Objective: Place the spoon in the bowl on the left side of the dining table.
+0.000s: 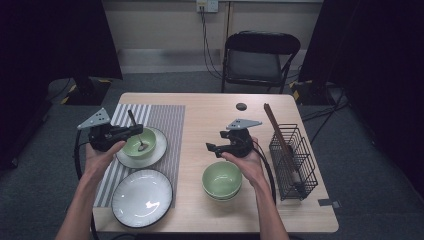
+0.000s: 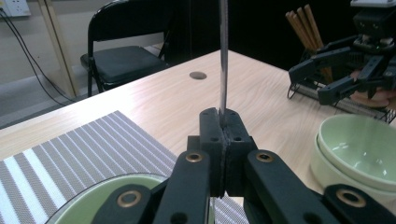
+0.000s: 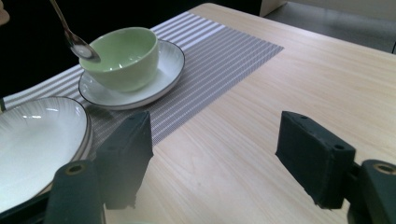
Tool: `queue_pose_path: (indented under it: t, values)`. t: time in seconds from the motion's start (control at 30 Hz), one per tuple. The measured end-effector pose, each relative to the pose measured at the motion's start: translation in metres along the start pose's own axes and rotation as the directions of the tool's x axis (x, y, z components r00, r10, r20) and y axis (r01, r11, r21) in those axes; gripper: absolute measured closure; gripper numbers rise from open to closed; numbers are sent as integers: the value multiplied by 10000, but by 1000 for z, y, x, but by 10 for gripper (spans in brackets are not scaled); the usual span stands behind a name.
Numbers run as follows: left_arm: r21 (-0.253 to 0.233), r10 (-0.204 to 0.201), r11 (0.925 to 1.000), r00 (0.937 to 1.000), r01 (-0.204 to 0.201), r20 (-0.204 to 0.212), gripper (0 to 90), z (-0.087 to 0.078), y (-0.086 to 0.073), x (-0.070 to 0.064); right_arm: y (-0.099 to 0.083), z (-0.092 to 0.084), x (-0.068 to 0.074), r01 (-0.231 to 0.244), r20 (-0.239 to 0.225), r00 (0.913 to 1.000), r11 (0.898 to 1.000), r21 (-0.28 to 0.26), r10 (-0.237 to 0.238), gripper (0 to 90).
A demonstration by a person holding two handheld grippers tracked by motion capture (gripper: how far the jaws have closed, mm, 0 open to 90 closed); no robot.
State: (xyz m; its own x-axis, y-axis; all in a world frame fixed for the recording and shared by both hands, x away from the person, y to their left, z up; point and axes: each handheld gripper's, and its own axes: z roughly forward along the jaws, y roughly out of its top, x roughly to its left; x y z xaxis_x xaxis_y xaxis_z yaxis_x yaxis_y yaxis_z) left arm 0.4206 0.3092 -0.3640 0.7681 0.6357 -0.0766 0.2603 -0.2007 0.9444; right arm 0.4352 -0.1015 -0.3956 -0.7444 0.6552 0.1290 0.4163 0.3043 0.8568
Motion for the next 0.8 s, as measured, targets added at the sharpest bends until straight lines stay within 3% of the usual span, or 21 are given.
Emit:
queue_pose_path:
  t: [0.37, 0.8]
  values:
    - [-199, -336, 9992, 9994, 334, -66, 896, 0, -12, 9, -15, -4, -14, -326, 385, 9987, 9994, 91, 323, 255]
    - [353, -337, 9988, 9994, 335, 57, 891, 5, -20, 9, -24, -4, -22, -561, 713, 9960, 9982, 193, 546, 254]
